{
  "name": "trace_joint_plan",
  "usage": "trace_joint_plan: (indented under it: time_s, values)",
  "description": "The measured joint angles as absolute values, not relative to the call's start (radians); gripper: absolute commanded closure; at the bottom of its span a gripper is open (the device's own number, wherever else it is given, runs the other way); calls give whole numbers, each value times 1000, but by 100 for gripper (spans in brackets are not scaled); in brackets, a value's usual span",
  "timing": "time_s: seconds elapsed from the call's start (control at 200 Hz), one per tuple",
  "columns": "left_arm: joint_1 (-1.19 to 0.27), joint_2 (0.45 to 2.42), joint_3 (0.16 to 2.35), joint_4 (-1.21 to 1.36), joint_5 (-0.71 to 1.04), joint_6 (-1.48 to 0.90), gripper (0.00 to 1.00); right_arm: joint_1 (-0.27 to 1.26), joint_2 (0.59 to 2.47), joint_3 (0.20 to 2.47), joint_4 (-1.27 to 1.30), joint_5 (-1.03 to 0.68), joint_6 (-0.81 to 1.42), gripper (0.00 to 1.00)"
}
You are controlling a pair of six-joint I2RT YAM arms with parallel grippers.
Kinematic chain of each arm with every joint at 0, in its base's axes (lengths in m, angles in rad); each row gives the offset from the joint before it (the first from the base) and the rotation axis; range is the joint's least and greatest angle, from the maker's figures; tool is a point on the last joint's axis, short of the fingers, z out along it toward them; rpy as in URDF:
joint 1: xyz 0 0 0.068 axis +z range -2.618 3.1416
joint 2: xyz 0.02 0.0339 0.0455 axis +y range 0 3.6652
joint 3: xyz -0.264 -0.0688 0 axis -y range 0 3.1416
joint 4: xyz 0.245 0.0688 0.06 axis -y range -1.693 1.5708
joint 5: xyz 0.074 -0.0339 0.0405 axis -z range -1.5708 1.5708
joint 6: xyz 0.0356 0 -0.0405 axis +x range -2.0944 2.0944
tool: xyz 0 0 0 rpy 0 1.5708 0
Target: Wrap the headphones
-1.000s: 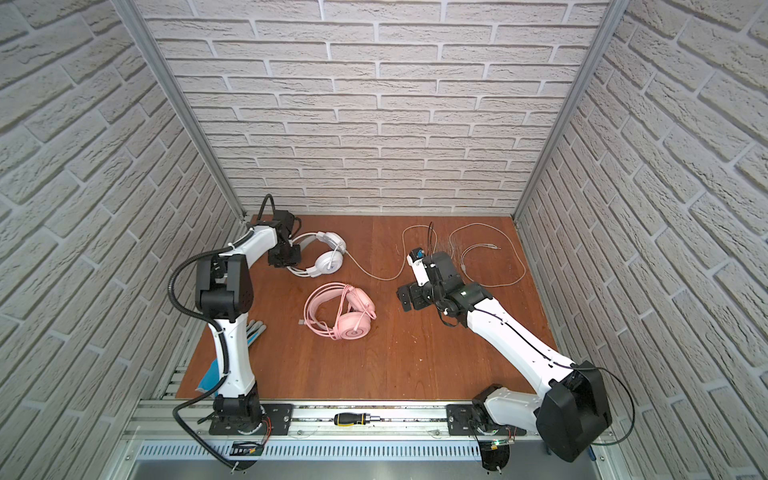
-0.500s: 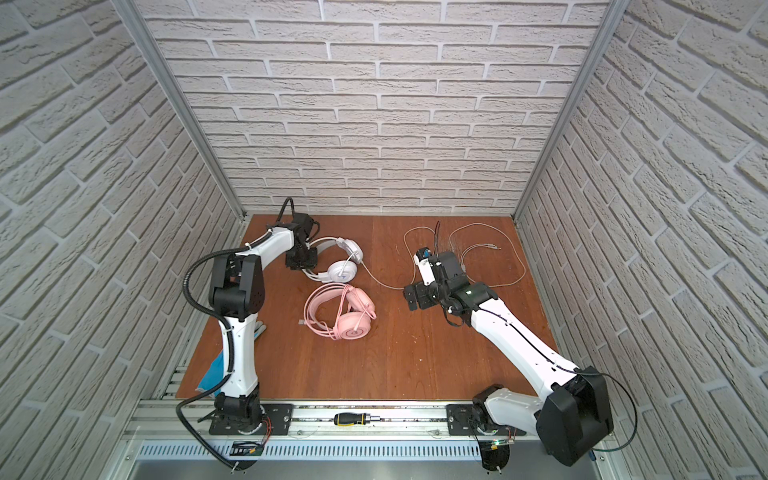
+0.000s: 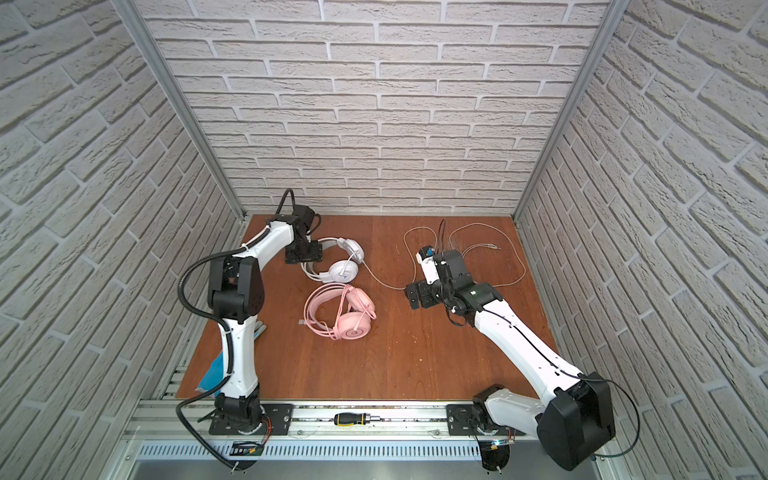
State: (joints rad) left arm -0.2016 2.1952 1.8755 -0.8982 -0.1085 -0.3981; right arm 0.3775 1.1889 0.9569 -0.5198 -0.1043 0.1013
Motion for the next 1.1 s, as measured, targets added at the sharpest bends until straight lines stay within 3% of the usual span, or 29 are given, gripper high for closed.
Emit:
trace_joint_plan:
  time_s: [0.37, 0.875, 1.1]
  values:
    - [-125, 2207, 1929, -913, -64, -314, 27, 376, 1193, 957, -476, -200, 97, 0]
    - [-149, 2254, 1916, -894, -20, -236, 22, 376, 1219, 957, -459, -228, 102, 0]
    - [-149, 2257, 1911, -894, -26, -226, 24, 376, 1221, 957, -459, -231, 102, 0]
